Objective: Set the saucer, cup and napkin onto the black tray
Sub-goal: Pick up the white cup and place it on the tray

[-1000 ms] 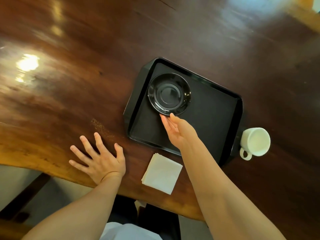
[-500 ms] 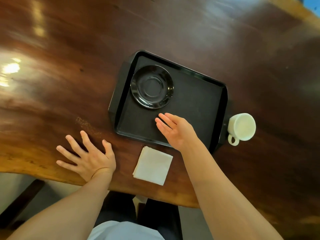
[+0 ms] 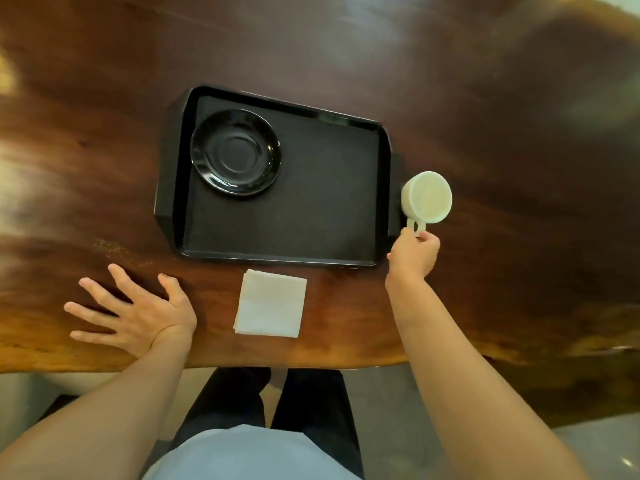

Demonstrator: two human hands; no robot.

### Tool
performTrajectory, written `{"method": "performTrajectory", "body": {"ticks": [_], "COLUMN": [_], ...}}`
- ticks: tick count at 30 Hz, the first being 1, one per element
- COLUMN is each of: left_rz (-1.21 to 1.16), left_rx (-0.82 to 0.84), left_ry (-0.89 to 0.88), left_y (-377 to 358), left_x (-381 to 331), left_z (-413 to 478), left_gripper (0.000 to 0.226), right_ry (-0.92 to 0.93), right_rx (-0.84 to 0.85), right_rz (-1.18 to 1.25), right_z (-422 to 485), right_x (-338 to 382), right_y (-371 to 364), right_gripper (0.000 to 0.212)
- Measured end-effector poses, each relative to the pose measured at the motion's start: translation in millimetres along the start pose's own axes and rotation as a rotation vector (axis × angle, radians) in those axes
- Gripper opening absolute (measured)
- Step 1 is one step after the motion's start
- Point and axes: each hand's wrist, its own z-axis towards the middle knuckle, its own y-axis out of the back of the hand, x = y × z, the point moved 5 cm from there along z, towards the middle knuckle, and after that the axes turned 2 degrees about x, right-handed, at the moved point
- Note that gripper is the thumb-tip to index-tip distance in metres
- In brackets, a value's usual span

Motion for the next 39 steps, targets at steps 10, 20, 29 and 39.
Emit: {"method": "performTrajectory", "body": {"ticks": [10, 20, 29, 39], "left_rz": [0.008, 0.024, 0.031, 0.019], "left_rx": [0.006, 0.031, 0.023, 0.032], "left_ry": [0.016, 0.016, 0.015, 0.012], "left_y": [2, 2, 1, 2], "left_x": [-1, -1, -1, -2], "left_z": [0, 0, -1, 0], "left_gripper": [0.073, 0.076, 0.076, 0.077], "right_ry": [-0.278, -0.342, -0.484, -0.549], "right_rx": [0.266, 0.212, 0.188, 0.263], "right_rz": [0.184, 0.36, 0.631, 0.779], "right_z": [38, 60, 64, 58], "right_x": [-12, 6, 6, 10], "right_y": [5, -4, -6, 7], "right_gripper": [0.05, 0.063, 0.054, 0.056]}}
